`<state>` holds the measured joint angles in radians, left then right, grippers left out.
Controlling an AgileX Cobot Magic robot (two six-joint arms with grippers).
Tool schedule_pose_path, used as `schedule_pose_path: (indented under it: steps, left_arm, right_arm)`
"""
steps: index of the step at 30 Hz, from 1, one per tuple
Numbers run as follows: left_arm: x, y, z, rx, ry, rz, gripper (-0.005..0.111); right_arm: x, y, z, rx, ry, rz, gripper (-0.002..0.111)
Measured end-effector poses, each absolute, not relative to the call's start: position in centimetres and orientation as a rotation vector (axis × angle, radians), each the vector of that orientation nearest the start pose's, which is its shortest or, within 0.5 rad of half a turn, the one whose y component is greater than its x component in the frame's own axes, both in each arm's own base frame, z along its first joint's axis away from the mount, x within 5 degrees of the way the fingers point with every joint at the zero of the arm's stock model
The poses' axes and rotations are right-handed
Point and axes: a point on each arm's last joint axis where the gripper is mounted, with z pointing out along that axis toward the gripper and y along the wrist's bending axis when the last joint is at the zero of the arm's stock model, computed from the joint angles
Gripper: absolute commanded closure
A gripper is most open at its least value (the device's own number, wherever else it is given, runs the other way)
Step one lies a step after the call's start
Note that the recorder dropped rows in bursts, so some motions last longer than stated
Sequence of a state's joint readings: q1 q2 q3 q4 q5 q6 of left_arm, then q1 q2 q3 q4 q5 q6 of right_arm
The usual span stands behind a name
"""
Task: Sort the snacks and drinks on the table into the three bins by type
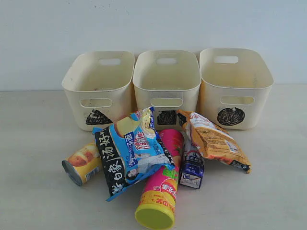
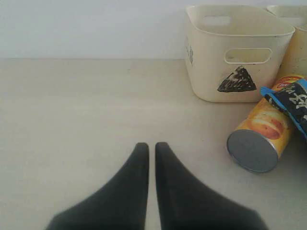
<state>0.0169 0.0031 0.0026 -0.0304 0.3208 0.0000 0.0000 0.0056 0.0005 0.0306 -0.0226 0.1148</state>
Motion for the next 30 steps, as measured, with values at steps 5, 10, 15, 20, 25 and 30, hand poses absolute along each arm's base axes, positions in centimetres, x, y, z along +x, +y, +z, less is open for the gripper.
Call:
schedule_pose_path:
  steps: [5, 10, 15, 20, 25, 30]
  left_arm:
    - [5.4, 0.0, 18.3, -0.035, 1.810, -0.017, 0.103]
    - [5.4, 0.0, 18.3, -0.035, 1.810, -0.017, 0.103]
    - [5.4, 0.0, 18.3, -0.035, 1.810, -0.017, 0.103]
    - [5.4, 0.0, 18.3, -0.035, 1.810, -0.017, 0.103]
    - [5.4, 0.0, 18.3, -0.035, 1.810, -0.017, 0.103]
    - [5.4, 0.0, 18.3, -0.035, 1.810, -0.017, 0.103]
  right_arm:
    - [5.4, 0.0, 23.0, 0.189, 1.318, 0.232, 0.108]
    - [6.0, 0.0, 26.6, 0.169, 1.306, 0.209, 0.108]
    - [8.4, 0.0, 29.5, 0.121, 1.382, 0.138, 0.108]
    - [12.4, 0.0, 31.1, 0.050, 1.503, 0.048, 0.108]
    - [16.5, 0.0, 30.8, 0.005, 1.638, 0.005, 0.108]
    - [19.6, 1.0, 29.8, -0.141, 1.773, -0.035, 0.108]
